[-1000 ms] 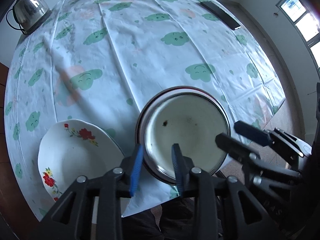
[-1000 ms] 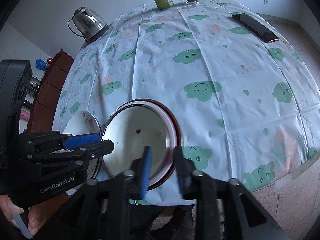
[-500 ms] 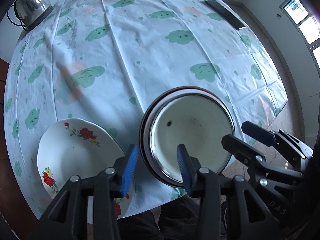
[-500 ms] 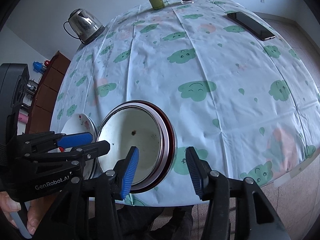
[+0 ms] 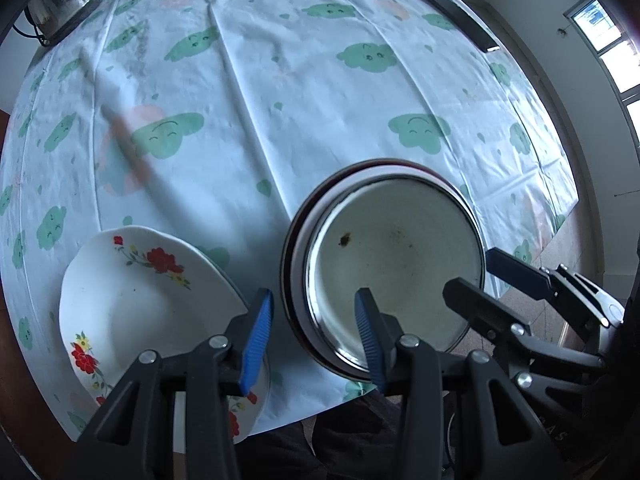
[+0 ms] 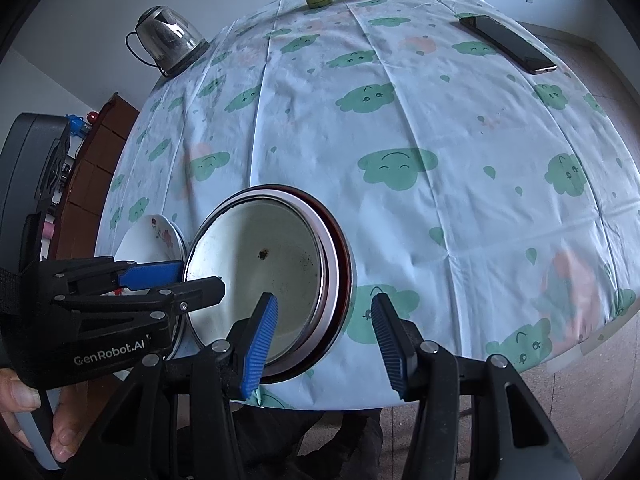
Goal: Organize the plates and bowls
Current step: 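Lift the nested bowl stack with both tools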
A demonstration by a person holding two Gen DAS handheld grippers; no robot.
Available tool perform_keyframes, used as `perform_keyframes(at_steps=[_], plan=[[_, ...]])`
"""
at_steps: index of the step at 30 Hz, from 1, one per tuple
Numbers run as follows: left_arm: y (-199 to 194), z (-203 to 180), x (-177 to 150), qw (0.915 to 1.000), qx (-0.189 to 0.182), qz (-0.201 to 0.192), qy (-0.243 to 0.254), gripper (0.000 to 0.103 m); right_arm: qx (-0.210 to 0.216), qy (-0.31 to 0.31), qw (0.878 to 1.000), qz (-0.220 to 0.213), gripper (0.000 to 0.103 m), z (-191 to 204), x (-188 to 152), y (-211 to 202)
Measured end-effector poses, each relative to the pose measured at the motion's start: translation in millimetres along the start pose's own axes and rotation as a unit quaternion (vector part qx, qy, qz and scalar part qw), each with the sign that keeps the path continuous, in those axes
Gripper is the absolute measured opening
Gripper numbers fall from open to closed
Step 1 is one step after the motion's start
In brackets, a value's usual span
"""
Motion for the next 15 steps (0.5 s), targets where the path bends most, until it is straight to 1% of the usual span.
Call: perform_keyframes(at_steps=[6,12,14,15], plan=[[11.1,-1.1,-4.1,0.9998,-0.007,0.021,-0.002,0.040,0.003,0.007,1.000,0.009,0.052,-0.3,-3.2,6.3],[17.3,-2.6,-3.9,0.9996,-0.004,0.027,0.002,0.035,0.010,0.012,1.000,0.009,0.051,1.6,-2.7,8.1],[19.4,-0.2,-4.3,0.9995,-0.003,0.031,0.000,0.031,0.010,0.011,1.000,0.015,0.041,2.9,-4.2,11.6],[21.0,-0.5,-4.4,0.9995,-0.003,0.032,-0.001,0.029,0.007,0.010,1.000,0.016,0.039,2.6,-3.9,12.3]])
Point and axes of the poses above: each gripper's, at about its wrist camera, not at the fingertips, and y roughly the way its jaws point, z to its left, x to its top, the point moved 10 cm from there along y, roughly the way its jaws point, and after that the axes turned 8 degrees about -x, right-handed, at the moved point
